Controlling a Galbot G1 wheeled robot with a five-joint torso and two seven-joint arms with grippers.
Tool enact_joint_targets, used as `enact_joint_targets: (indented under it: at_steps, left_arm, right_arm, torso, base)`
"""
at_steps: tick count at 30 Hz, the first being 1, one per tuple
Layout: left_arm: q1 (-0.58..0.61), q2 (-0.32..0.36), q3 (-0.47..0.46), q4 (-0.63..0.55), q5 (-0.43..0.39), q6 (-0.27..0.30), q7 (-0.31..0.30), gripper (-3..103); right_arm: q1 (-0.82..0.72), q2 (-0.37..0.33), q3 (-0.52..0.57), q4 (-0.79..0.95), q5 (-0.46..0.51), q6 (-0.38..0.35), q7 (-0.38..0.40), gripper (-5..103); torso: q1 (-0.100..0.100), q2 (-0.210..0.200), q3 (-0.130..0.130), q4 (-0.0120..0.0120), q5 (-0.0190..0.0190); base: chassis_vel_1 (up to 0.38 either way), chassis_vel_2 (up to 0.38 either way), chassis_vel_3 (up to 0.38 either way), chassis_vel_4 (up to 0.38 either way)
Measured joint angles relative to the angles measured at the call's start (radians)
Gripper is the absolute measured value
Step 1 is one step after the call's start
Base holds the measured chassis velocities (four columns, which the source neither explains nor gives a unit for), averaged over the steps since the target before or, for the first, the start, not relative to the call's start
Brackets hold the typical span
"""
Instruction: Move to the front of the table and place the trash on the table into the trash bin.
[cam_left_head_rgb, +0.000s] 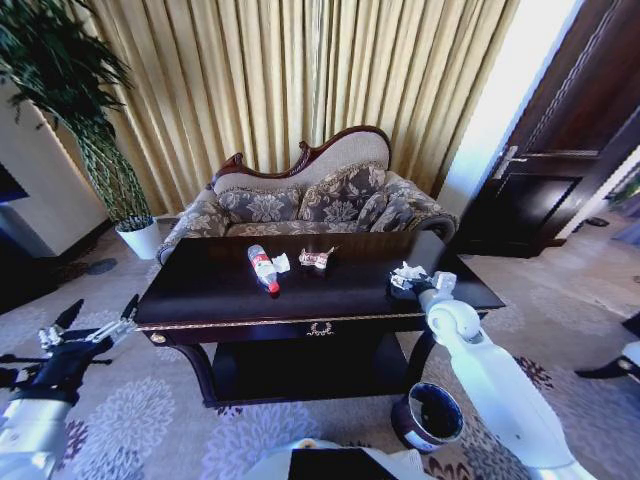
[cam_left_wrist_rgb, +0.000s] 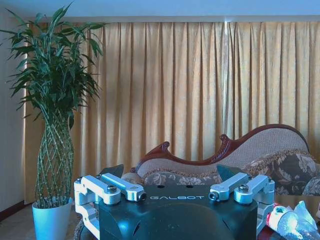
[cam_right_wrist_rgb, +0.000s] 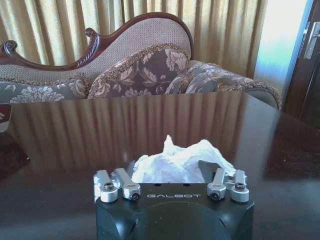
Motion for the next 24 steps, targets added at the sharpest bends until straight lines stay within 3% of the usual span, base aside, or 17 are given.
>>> enact_joint_targets:
  at_steps: [5,8,10,11,12,14,16,17,24]
  left_arm:
    - [0.001,-0.001,0.001,-0.005,0.000,0.000,0.000,100]
    - [0.001,-0.004,0.004,-0.015,0.000,0.001,0.000,100]
    - [0.000,-0.004,0.005,-0.017,0.000,0.001,0.000,100]
    - [0.000,-0.004,0.005,-0.020,0.000,0.002,0.000,100]
    - [0.000,-0.004,0.005,-0.022,0.000,0.002,0.000,100]
    - [0.000,-0.004,0.006,-0.025,0.000,0.002,0.000,100]
    - [0.000,-0.004,0.006,-0.026,0.000,0.002,0.000,100]
    - [0.000,-0.004,0.006,-0.028,0.000,0.002,0.000,100]
    - [0.001,-0.002,0.005,-0.034,-0.001,0.003,0.000,100]
  right_arm:
    - [-0.012,0.000,0.005,0.002,-0.004,0.007,0.000,61]
    - [-0.025,0.000,0.011,0.012,-0.004,0.009,0.000,44]
    - [-0.028,-0.001,0.013,0.014,-0.004,0.010,0.000,44]
    - [-0.033,-0.001,0.016,0.015,-0.006,0.013,0.000,34]
    - [-0.035,-0.001,0.017,0.015,-0.006,0.015,0.000,34]
    - [-0.039,-0.001,0.020,0.016,-0.007,0.018,0.000,23]
    - [-0.041,-0.001,0.021,0.017,-0.007,0.019,0.000,23]
    - [-0.043,-0.002,0.023,0.017,-0.007,0.021,-0.001,13]
    - [-0.049,-0.003,0.027,0.024,-0.006,0.025,-0.002,0]
  torso:
    - [0.000,0.000,0.000,0.0000,0.0000]
    - [0.000,0.000,0.000,0.0000,0.0000]
    - [0.000,0.000,0.000,0.0000,0.0000]
    - [0.000,0.000,0.000,0.0000,0.0000]
    - [0.000,0.000,0.000,-0.0001,0.0000]
    - [0.000,0.000,0.000,0.0000,0.0000]
    - [0.000,0.000,0.000,0.0000,0.0000]
    - [0.000,0.000,0.000,0.0000,0.0000]
    - [0.000,0.000,0.000,0.0000,0.0000]
  base:
    - [0.000,0.000,0.000,0.000]
    - [0.000,0.000,0.000,0.000]
    - [0.000,0.000,0.000,0.000]
    - [0.000,0.000,0.000,0.000]
    - [0.000,0.000,0.000,0.000]
    - [0.000,0.000,0.000,0.000]
    - [0.000,0.000,0.000,0.000]
    - [0.000,0.000,0.000,0.000]
    - [0.000,0.000,0.000,0.000]
